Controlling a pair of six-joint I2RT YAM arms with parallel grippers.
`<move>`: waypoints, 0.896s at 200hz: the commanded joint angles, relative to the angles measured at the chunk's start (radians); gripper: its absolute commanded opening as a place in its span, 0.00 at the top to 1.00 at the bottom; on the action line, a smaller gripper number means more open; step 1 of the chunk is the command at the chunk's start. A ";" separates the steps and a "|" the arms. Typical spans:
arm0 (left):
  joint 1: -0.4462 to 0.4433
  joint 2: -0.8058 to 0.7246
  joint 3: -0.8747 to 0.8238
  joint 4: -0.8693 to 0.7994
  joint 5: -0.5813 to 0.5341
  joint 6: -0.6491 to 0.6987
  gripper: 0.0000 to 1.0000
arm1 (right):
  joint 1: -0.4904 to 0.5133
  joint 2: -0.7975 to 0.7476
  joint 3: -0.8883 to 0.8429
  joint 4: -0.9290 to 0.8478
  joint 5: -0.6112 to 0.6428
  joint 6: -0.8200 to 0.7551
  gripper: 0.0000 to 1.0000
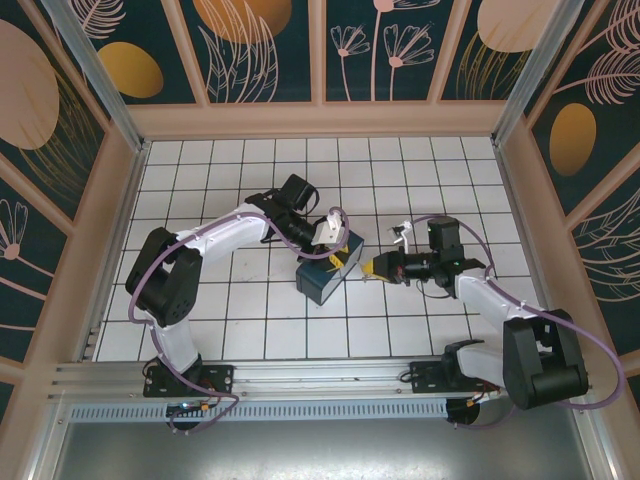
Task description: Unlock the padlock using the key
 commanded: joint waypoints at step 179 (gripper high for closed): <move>0.032 -0.213 -0.192 0.153 0.062 0.011 0.64 | 0.115 0.106 0.206 -0.256 -0.078 -0.172 1.00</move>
